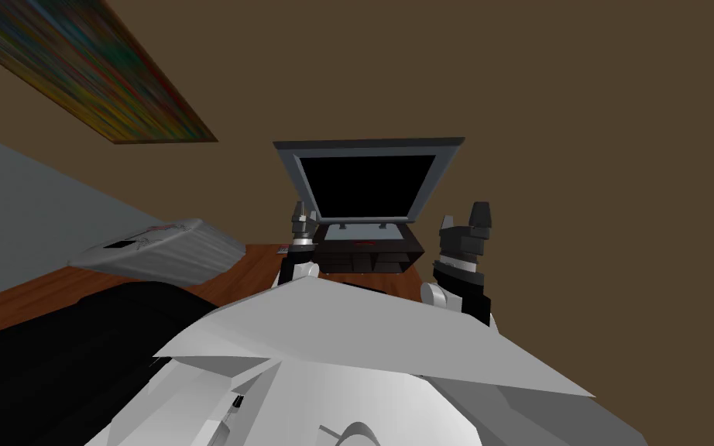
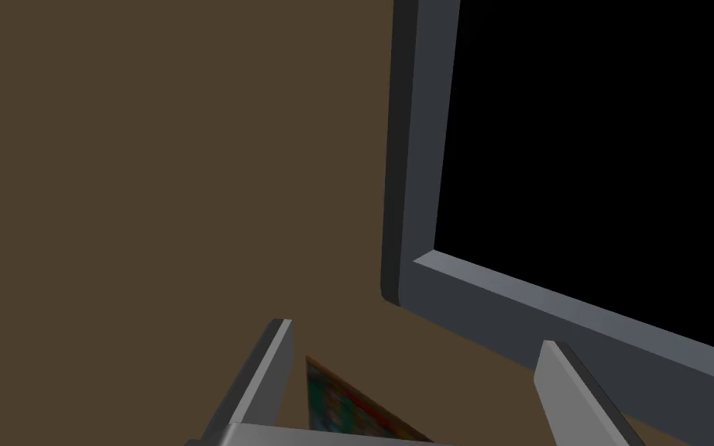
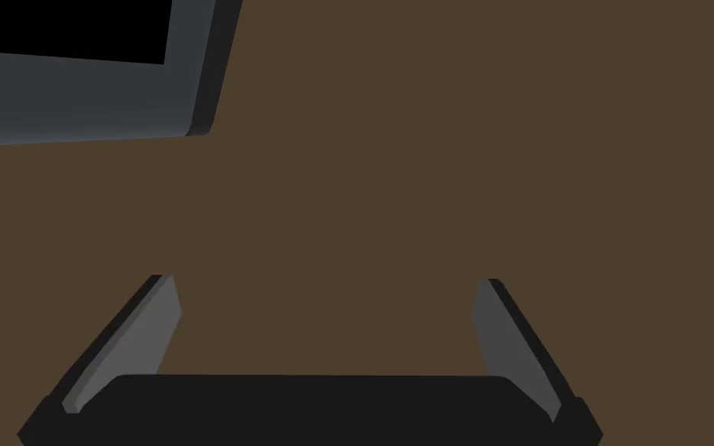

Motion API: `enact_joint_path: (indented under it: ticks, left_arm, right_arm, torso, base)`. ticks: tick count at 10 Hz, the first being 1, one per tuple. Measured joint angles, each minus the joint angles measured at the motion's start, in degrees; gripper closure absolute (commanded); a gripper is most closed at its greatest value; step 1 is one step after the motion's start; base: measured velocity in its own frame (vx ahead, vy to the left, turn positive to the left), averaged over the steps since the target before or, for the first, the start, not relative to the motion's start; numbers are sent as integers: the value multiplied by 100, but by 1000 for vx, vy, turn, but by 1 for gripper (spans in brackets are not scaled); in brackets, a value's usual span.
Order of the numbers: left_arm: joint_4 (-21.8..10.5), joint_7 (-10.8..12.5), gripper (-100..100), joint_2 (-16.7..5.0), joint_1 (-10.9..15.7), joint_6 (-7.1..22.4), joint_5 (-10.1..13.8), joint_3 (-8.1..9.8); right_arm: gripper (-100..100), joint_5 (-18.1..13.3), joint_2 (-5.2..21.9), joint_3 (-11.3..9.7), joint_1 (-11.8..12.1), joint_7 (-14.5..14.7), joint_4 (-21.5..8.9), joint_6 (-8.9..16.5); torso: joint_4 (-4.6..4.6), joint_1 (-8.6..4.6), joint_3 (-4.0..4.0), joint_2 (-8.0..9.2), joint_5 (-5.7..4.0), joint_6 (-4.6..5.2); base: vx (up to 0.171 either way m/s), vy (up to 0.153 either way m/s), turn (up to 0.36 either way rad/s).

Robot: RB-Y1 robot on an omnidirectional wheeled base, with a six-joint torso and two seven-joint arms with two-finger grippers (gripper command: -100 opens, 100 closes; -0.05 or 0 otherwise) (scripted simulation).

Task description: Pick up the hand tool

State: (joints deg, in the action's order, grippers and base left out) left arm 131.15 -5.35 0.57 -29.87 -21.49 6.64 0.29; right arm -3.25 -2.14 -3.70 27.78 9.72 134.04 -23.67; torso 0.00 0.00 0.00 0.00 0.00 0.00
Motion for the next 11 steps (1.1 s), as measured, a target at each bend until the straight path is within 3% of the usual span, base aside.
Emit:
enact_joint_path:
  ticks: [5,8,11]
  left_arm:
    - [-121,74,-100,-622,325,362,-2,105]
    - [-300,159,-100,-858,693,803,1,230]
    - [-477,246,-100,-945,959,1177,11,336]
  right_arm:
    - [0,0,0,0,-1,0,0,0]
    - [0,0,1,0,-1,0,0,0]
    - [0,0,0,0,-1,0,0,0]
  torso:
    - [5,20,15,26,5,1]
    - [8,29,19,33,7,1]
    - [5,10,12,20,3,0]
  base:
    - [-65,42,-54]
    - [-90,67,-98]
    - [-52,18,-43]
